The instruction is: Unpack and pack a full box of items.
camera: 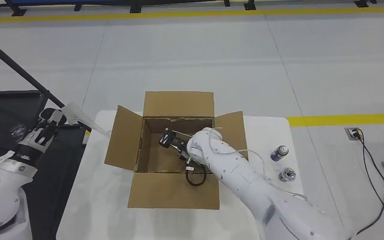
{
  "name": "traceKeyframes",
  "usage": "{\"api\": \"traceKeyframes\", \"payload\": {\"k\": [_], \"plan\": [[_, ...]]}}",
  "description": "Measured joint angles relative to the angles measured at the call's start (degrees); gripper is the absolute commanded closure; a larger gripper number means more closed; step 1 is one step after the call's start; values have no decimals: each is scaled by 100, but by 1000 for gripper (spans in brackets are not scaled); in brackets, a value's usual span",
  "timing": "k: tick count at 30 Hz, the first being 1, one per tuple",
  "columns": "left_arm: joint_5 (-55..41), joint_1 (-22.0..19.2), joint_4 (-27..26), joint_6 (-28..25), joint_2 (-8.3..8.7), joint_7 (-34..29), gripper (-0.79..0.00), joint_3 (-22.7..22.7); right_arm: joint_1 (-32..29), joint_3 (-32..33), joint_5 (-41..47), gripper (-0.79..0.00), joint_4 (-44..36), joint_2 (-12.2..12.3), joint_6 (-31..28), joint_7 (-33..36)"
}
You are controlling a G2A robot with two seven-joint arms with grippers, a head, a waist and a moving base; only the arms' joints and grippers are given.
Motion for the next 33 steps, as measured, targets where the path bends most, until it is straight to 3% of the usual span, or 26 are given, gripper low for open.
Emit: {"api": "traceKeyframes", "payload": {"k": [11,13,19,26,33], "plan": [[0,0,0,0,0,0,0,0,157,108,14,-563,502,-217,-459,-322],[0,0,0,0,0,0,0,0,175,118,-43,-505,489,-213,-602,-449],[0,0,0,0,0,0,0,0,203,192,-209,-548,328,-107,-962,-872],[0,0,0,0,0,0,0,0,98,353,-582,-548,-340,240,-1147,-1352],[0,0,0,0,0,0,0,0,-341,899,-991,-526,-1922,918,-1038,-1170]]}}
